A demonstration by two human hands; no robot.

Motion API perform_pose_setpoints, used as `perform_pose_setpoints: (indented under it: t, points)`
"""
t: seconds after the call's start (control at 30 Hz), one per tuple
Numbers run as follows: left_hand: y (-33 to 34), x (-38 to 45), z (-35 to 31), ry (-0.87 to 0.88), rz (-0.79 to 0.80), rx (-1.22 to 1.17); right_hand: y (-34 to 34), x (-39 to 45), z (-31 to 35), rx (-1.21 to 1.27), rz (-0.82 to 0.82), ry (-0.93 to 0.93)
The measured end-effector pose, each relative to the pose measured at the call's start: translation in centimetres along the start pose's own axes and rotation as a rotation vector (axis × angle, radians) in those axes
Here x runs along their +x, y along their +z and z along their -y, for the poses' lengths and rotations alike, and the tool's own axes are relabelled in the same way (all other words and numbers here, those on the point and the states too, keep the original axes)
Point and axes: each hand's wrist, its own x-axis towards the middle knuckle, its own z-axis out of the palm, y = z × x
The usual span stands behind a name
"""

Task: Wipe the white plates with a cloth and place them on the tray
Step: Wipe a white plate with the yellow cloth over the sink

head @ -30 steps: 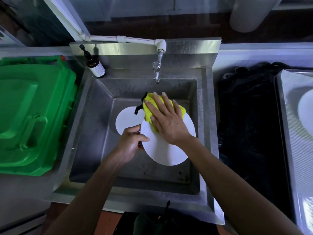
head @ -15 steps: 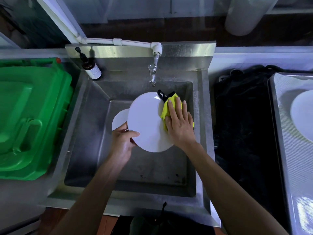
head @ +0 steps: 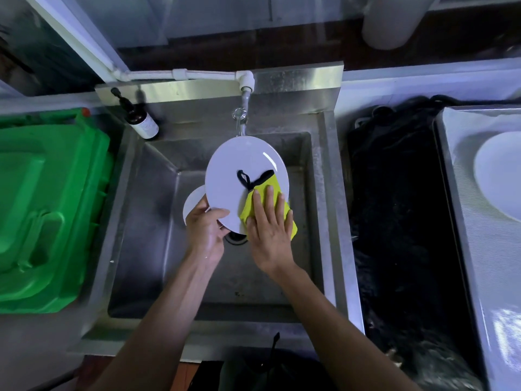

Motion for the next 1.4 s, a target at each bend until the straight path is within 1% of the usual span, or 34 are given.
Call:
perform_pose_setpoints:
  t: [0.13,0.23,0.3,0.4,0.53,0.7,0.77,0.87,0.97,1.2,1.4]
  points:
    - [0.3,-0.1,-0.2,0.005,0.047,-0.011,0.7,-1.1,1.9,0.064,-0.004,-0.062]
    - [0.1,0.0,-0.5,-0.003,0.014,-0.011,1.0,-1.9,2.2,0.042,-0.009,-0.132]
    - [-0.3,0.3,-0.4,-0.001,0.001,-0.027,1.2,-2.3,1.6,0.0,-0.035,-0.142]
    - [-0.9,0.4,0.0,-0.008,-0.01,-0.04,1.4,-2.1,0.5,-0.021,-0.08,-0.07]
    - [-1.1,0.1,0.4,-0.014,-0.022,-0.001,0.9,-0.9,-0.8,0.047,-0.137,0.054]
    - [-1.4,-0.2,0.3,-0.005,0.024,0.065,-0.8,-0.5,-2.0,0.13,-0.224,0.027]
    - [-1.7,-0.3,0.0,-0.006,0.06,0.097,-1.5,0.0,-2.4,0.203,-0.236,0.05]
    - [-2.3,-0.2,-0.2,0.003,0.109,0.17,-2.5,0.9,-3.2,0.322,-0.241,0.108]
    - [-3.0,0.0,-0.3,0.021,0.143,0.252,-3.7,1.6,-4.1,0.377,-0.211,0.133]
    - [-3.7,1.2,-1.8,0.083,0.206,0.526,-5.8,3.2,-4.9,0.331,-0.141,0.04]
    - [-3.8,2.1,-3.5,0.128,0.326,0.729,-7.0,4.3,-4.3,0.294,-0.114,-0.092]
